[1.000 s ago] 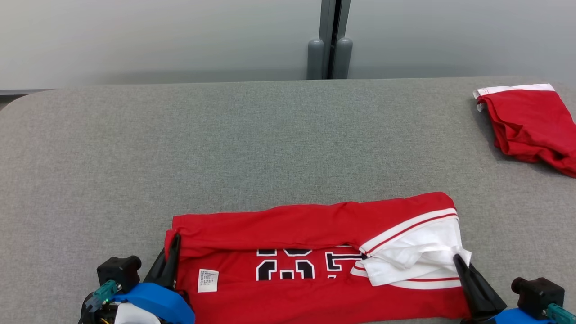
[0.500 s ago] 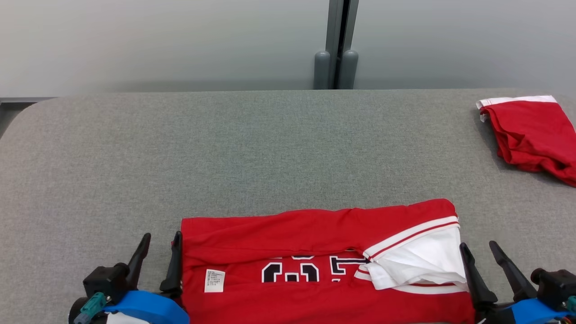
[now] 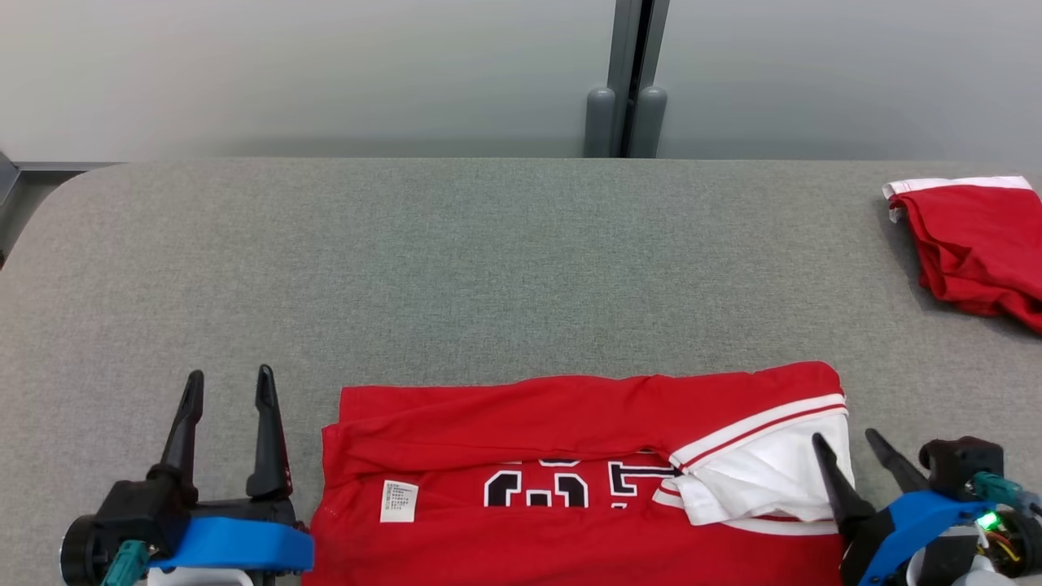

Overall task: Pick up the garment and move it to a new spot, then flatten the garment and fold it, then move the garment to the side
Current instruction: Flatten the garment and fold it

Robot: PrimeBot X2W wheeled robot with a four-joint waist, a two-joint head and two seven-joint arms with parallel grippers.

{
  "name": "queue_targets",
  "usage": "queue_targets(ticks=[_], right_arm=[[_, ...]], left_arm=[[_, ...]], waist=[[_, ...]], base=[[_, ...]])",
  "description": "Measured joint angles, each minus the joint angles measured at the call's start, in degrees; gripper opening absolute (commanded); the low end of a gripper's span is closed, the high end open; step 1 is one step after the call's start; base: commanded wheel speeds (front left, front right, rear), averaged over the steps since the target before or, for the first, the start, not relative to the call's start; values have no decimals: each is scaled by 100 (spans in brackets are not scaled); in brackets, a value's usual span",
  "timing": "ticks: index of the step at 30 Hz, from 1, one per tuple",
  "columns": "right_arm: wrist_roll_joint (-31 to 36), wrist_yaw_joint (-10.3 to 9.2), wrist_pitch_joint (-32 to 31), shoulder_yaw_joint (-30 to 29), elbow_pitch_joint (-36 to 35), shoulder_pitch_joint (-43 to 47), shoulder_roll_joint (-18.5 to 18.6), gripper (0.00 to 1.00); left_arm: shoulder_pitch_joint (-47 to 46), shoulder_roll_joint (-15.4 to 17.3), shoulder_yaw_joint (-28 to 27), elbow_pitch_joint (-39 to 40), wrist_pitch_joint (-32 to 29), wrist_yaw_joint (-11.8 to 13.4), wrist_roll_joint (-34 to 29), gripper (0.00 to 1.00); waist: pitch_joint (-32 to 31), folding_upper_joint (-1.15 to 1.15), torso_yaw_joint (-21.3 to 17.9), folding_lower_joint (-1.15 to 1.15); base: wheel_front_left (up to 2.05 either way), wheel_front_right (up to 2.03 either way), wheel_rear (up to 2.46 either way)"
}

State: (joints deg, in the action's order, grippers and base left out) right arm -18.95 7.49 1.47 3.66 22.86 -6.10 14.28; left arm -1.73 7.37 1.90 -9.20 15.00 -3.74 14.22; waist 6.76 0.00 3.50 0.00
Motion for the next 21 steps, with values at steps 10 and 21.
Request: queue_targets(ticks=[10,21], right_arm=[[152,0,-240,42,728,-81,-229,100],[-15,-1,-478,188,1207,-265,-353,44]], left_arm=[[226,-261,-372,107,0,-170,-487,100],[281,-394,-514,-54,-1,-236,-761,100]], waist=[[52,0,73,0],[35,-1,56,-1]], base=[[0,0,0],[0,0,0]])
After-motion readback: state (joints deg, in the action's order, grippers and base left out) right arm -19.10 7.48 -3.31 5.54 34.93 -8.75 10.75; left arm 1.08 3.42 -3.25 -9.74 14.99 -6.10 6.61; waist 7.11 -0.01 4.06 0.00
